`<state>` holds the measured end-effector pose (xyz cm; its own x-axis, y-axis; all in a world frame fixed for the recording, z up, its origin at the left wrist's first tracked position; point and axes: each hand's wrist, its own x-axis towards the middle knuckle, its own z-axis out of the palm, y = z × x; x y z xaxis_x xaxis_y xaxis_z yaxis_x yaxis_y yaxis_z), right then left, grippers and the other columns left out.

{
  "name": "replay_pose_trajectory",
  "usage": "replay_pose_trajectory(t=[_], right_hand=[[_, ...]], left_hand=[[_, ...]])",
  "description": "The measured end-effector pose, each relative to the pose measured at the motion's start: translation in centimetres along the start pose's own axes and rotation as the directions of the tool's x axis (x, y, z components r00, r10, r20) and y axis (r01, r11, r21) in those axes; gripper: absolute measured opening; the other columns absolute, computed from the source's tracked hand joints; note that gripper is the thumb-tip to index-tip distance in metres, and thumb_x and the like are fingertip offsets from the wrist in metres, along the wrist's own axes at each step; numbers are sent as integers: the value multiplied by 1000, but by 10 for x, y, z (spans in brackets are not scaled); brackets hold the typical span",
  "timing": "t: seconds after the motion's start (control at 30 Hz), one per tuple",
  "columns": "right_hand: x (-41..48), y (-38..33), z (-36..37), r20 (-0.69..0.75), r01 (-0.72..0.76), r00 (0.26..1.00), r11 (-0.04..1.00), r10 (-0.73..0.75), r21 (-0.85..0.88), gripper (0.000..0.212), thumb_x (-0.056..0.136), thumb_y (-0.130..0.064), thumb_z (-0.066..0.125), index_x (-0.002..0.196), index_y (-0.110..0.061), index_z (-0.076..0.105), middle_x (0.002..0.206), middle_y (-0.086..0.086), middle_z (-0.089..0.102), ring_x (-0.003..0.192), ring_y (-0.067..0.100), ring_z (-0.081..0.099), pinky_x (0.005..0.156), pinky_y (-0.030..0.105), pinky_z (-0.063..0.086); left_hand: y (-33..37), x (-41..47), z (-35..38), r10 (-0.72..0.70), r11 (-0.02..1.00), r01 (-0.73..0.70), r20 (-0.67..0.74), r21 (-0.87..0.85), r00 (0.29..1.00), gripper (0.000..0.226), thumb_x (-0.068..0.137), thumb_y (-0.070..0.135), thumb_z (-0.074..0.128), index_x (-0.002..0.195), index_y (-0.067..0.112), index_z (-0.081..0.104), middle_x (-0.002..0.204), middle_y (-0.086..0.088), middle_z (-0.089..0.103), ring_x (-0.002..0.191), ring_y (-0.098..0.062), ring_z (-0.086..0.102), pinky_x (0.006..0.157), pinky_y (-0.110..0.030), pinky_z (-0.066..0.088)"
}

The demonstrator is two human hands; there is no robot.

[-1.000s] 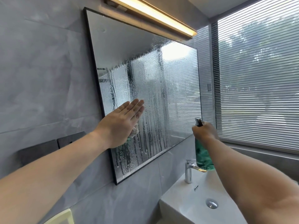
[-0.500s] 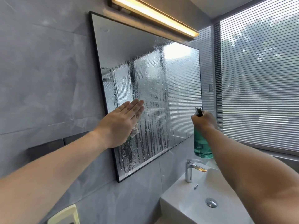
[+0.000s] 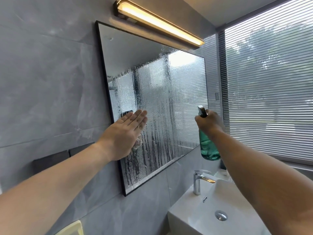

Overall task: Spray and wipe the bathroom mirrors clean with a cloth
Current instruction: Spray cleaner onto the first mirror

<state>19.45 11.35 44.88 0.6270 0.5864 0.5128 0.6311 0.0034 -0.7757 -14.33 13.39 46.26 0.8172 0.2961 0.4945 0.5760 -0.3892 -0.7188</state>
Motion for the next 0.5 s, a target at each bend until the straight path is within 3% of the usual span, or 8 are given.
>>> replay_pose_trajectory(t=[0.23, 0.5], right_hand=[[-19, -7, -5, -7, 28, 1000, 997, -28, 68, 16, 87, -30, 56, 90, -17, 64, 79, 1, 64, 78, 26, 60, 70, 36, 46], [-32, -12, -16, 2, 55, 998, 989, -56, 135, 17, 85, -33, 59, 86, -17, 65, 81, 1, 68, 77, 26, 62, 64, 33, 41]], left_hand=[[3, 0, -5, -43, 998, 47, 76, -43, 996, 68, 101, 27, 15, 159, 7, -13, 167, -11, -23, 156, -27, -19, 129, -43, 0], [3, 2, -16, -74, 995, 81, 116, -53, 990, 71, 97, 34, 8, 158, 6, -16, 166, -11, -25, 154, -26, -23, 126, -37, -15]])
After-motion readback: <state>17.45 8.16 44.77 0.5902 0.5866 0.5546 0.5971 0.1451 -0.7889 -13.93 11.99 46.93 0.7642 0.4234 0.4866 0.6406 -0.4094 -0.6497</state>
